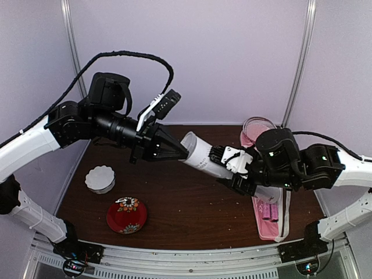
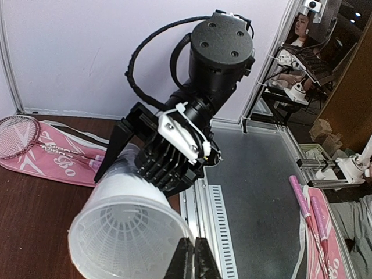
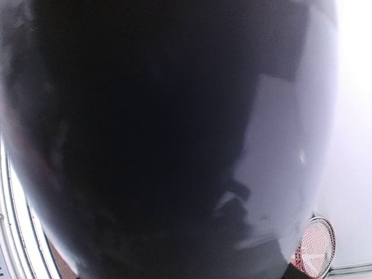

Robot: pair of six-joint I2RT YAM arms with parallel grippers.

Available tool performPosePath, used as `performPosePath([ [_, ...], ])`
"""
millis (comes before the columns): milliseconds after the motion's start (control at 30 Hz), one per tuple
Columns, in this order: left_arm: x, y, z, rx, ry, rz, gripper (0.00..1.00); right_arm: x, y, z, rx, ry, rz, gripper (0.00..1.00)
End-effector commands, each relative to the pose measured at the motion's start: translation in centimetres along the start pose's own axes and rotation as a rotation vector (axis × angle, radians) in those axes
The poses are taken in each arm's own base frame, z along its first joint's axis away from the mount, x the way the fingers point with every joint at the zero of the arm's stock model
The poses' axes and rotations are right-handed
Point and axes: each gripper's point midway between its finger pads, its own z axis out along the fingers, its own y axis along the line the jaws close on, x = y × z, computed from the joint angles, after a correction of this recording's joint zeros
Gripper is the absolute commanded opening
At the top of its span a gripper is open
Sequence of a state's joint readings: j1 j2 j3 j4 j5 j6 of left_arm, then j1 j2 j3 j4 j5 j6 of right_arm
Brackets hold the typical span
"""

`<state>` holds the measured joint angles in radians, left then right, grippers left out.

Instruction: Pack up the badminton gear

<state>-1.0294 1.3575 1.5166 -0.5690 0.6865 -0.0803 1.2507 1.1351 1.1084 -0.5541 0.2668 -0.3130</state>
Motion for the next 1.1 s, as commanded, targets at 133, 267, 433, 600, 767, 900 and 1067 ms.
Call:
performPosePath([
  [133,-0.1,-0.1,0.6,0.026,-0.001,-0.01,0.0,-2.1,-1.4,-1.4,0.046,-0.084,0.018,0.58],
  [267,0.2,0.1,1.0,0.034,0.007,-0.011,0.0,-2.3,-1.4,-1.7,0.048,-0.097,0.016,0.58],
  [433,0.8,0.8,1.4,0.023,0.031,-0.029,0.0,-2.5,-1.3,-2.1,0.052,-0.111,0.009,0.58],
  [600,1.2,0.9,1.8,0.05,0.039,-0.042,0.0,-2.5,-1.3,-2.2,0.058,-0.116,0.001,0.58],
  [767,1.9,0.6,2.1,0.1,0.049,-0.065,0.0,-2.5,-1.2,-2.4,0.059,-0.132,-0.008,0.58],
  [900,2.7,0.6,2.5,0.12,0.069,-0.091,0.0,-2.7,-1.0,-2.7,0.055,-0.148,-0.015,0.58],
  [1067,3.5,0.8,3.1,0.138,0.096,-0.121,0.0,-3.0,-0.7,-2.7,0.051,-0.15,-0.032,0.58],
])
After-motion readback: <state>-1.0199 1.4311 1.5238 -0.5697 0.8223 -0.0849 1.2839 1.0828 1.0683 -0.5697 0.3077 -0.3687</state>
